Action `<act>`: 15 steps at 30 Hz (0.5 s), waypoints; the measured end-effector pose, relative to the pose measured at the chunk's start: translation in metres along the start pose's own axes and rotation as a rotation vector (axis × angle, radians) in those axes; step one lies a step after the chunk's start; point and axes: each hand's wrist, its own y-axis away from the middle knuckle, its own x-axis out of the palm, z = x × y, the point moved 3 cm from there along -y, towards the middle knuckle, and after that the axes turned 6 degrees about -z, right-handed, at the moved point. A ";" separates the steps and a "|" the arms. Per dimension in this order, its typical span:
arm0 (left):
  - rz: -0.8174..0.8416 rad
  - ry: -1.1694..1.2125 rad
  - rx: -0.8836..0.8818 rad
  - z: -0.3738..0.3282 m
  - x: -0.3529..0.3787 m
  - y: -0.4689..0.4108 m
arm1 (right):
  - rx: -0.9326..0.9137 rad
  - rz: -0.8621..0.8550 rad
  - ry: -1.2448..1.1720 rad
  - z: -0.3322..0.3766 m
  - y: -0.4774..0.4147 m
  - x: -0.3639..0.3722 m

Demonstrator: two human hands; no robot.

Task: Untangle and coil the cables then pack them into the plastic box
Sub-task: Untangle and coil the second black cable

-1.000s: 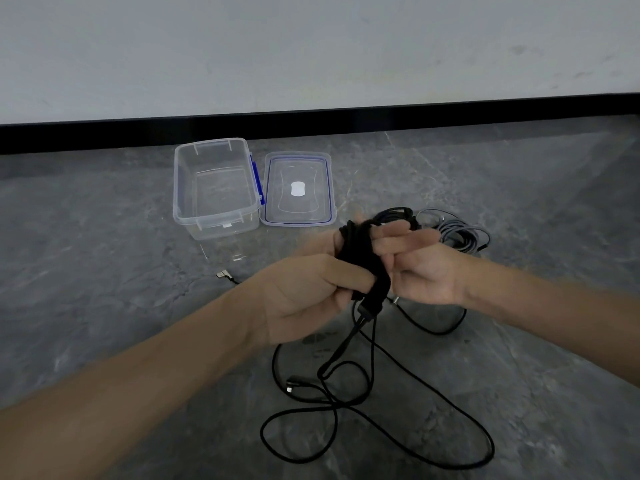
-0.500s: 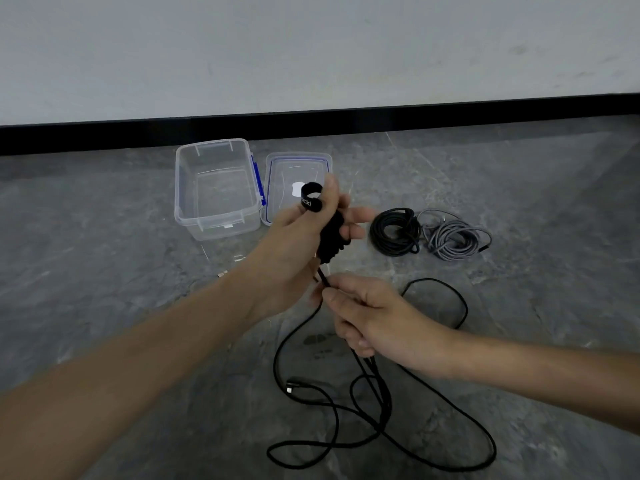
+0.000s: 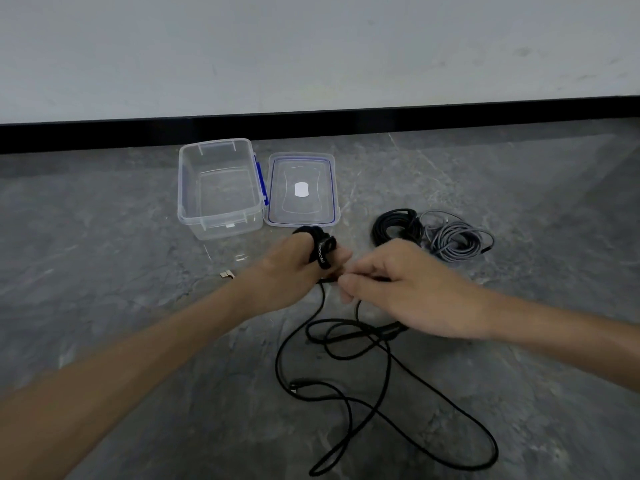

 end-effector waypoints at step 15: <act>0.304 -0.100 -0.257 -0.019 0.014 0.007 | -0.235 0.019 0.449 0.026 0.004 -0.021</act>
